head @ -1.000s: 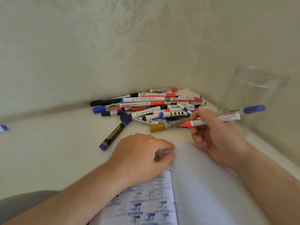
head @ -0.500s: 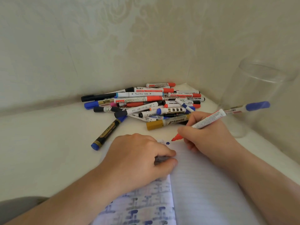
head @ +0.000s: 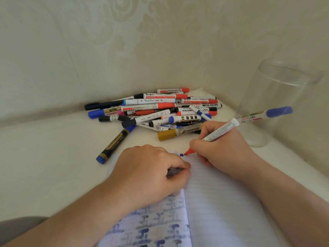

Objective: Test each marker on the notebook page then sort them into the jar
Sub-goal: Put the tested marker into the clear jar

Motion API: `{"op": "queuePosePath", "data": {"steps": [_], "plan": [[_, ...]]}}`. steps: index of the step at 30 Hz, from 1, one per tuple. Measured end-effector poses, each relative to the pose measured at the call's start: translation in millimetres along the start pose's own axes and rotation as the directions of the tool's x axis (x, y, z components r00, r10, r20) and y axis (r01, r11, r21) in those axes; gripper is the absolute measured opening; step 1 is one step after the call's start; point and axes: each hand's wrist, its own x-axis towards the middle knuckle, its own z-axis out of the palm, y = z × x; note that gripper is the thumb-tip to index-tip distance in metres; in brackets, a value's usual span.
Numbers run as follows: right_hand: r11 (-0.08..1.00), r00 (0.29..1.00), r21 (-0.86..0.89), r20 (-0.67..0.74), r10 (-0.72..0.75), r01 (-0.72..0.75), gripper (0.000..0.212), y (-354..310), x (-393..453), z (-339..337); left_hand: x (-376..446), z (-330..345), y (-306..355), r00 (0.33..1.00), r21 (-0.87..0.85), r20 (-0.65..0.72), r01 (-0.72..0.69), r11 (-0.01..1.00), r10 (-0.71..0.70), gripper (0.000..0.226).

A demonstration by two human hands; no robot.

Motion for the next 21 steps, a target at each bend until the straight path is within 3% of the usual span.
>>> {"op": "queuePosePath", "data": {"steps": [6, 11, 21], "plan": [[0.997, 1.000, 0.075, 0.008, 0.024, -0.024, 0.025, 1.4, 1.9, -2.5, 0.7, -1.1, 1.7, 1.000, 0.010, 0.010, 0.002, 1.000, -0.002, 0.042], [1.000, 1.000, -0.008, 0.027, -0.002, 0.002, 0.023, -0.1, -0.2, -1.0, -0.6, -0.5, 1.2, 1.000, 0.003, 0.012, -0.001, 1.000, 0.001, 0.043], [1.000, 1.000, 0.024, 0.011, -0.011, 0.011, 0.022, 2.4, 0.7, -0.7, -0.6, 0.5, 0.5, 1.000, -0.001, 0.019, 0.011, 1.000, -0.011, 0.051]]}}
